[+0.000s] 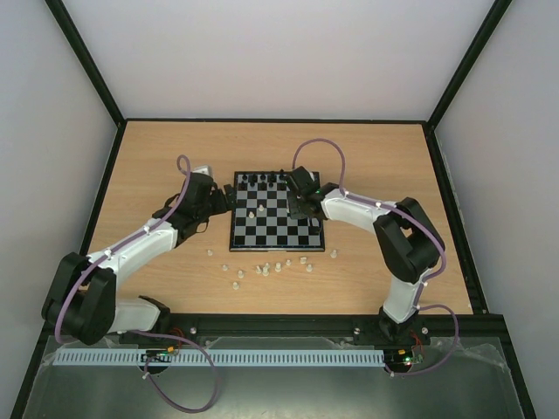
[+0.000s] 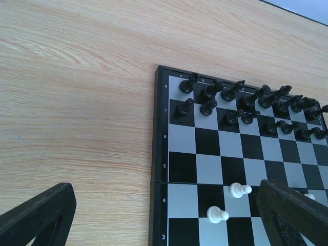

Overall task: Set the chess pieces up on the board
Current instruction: Pick up the chess piece from the chessboard.

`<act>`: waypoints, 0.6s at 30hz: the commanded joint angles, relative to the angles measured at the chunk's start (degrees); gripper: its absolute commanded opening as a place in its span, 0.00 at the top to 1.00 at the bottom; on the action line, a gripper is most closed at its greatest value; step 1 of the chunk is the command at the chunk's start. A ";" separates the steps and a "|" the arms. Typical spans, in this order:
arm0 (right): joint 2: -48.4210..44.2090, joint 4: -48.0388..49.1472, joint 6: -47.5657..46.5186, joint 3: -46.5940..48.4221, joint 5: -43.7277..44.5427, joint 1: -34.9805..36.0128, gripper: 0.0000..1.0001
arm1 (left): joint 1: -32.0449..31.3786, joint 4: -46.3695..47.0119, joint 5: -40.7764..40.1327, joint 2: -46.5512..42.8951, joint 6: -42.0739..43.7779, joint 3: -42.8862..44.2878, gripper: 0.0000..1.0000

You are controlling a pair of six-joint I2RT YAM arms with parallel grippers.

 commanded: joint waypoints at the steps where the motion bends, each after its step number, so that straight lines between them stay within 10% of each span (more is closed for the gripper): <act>1: 0.93 -3.10 -0.21 0.97 -0.18 0.26 0.79 | -0.36 -0.56 -1.00 0.18 0.24 1.58 0.00; 18: 0.47 -3.35 0.07 -0.92 -1.28 0.26 0.89 | -0.61 -1.11 -1.95 -0.16 0.48 1.76 0.00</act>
